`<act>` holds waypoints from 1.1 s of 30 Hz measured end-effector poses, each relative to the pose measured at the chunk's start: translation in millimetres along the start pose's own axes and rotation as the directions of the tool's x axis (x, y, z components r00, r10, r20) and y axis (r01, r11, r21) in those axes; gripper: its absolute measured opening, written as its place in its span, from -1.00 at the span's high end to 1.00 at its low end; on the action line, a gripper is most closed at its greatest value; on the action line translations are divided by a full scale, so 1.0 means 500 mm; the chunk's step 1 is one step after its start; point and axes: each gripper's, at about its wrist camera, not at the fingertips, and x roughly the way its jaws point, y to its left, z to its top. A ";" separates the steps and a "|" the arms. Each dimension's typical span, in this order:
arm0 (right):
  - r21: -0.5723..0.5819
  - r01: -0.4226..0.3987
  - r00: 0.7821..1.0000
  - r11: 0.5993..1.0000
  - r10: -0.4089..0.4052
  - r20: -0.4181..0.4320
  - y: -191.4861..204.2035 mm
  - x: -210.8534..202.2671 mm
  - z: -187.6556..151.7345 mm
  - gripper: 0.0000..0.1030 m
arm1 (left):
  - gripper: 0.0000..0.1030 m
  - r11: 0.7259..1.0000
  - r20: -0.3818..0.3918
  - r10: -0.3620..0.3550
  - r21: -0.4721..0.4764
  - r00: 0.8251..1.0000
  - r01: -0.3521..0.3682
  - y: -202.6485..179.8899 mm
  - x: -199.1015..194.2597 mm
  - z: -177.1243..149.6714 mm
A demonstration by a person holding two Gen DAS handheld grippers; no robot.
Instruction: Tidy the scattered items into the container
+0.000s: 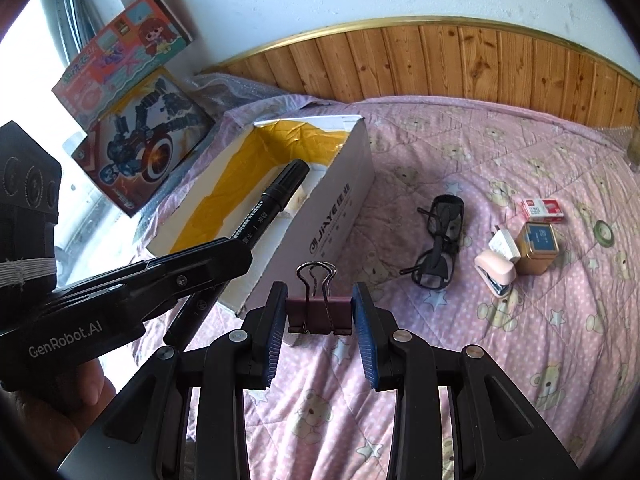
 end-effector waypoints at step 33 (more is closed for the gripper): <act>-0.137 -0.065 0.998 0.988 0.064 -0.012 0.114 0.083 0.124 0.33 | 0.73 0.993 0.031 0.081 -0.085 0.996 -0.078 0.157 -0.041 0.097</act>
